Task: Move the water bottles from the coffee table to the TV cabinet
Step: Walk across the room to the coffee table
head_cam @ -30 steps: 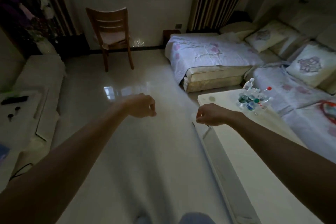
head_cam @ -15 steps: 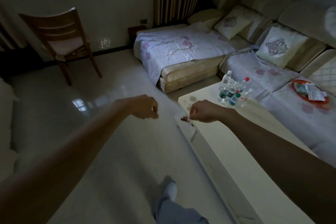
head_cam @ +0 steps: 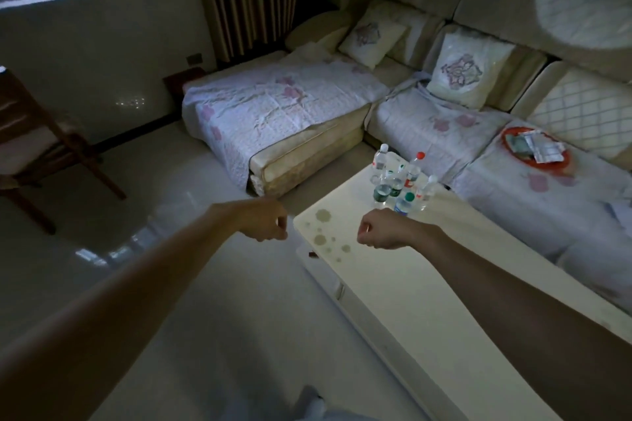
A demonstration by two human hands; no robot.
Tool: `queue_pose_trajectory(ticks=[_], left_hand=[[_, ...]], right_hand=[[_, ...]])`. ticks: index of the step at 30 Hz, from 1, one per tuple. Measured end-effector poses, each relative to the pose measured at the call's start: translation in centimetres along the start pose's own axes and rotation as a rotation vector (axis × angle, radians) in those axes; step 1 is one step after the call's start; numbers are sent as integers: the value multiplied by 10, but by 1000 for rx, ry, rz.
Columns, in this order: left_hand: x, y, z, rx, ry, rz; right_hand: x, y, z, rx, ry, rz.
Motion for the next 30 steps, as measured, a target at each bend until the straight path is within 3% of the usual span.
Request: queue_pose_trajectory(ticks=[4,17,23,30], left_hand=[[53,11,-27,42,37,81],[286,-17,-95,86,-109,284],[387,-21,-92,107,-279,322],[458,24,-53,125,-368,436]], right_hand=[[31,31,-15,60,-15,114],[162,86,-41,211,-59,463],[202,112,-23,299,-94,651],[253,156,8,416,-57,750]])
Point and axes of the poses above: each hand's wrist, its own x-axis towards the middle knuckle, its own z-axis out of the palm, y = z × x, the point moved 2 cm from there along x, towards the middle knuckle, and after that the axes turned 5 degrees about y, right-handed, at the moved point
